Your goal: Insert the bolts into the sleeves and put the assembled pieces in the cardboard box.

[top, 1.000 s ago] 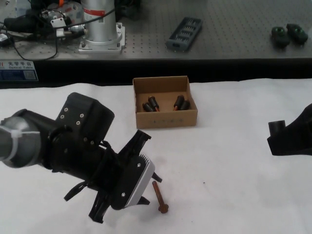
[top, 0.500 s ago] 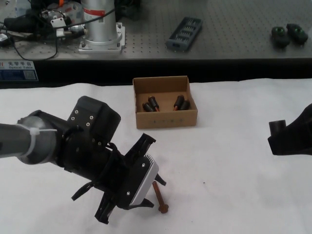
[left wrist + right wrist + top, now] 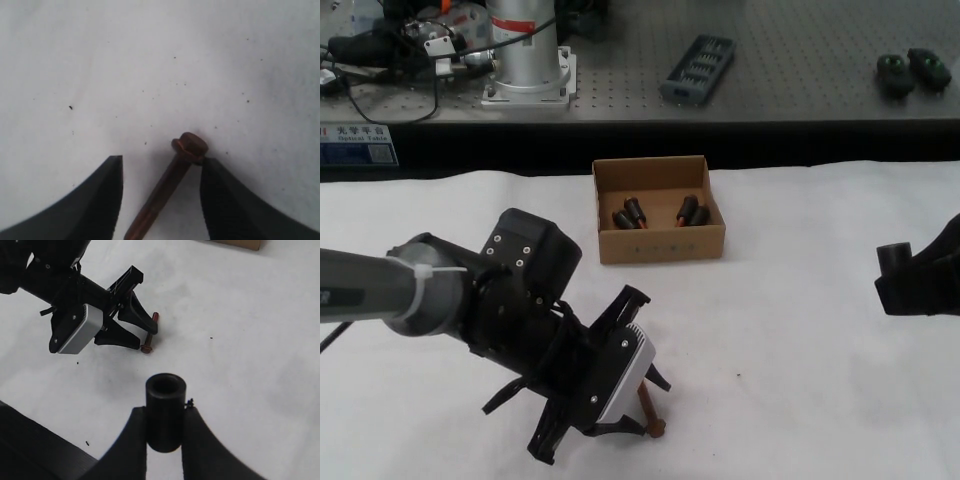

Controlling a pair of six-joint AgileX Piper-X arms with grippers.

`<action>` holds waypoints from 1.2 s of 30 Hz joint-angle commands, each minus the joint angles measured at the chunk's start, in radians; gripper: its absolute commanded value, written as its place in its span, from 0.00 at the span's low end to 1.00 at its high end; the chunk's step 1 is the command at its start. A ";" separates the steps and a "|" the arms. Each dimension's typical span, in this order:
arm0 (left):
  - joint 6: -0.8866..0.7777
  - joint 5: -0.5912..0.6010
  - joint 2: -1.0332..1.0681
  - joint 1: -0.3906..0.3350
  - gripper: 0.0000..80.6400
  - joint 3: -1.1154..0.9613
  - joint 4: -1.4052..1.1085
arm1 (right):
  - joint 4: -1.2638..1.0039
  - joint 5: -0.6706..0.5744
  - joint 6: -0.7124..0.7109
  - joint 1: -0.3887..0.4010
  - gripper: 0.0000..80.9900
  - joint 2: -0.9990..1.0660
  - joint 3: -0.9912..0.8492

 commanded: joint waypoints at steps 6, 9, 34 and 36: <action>0.011 0.032 0.048 -0.004 0.43 -0.031 0.001 | 0.001 0.002 -0.008 0.000 0.04 -0.007 0.021; 0.011 0.032 0.062 -0.004 0.36 -0.031 0.001 | 0.004 0.002 -0.008 0.000 0.04 -0.007 0.036; -0.079 -0.038 0.065 -0.125 0.01 -0.031 0.001 | -0.001 0.002 -0.008 0.000 0.04 -0.042 0.045; -0.125 -0.040 0.065 -0.125 0.01 -0.031 0.001 | -0.001 0.002 -0.008 0.000 0.04 -0.057 0.045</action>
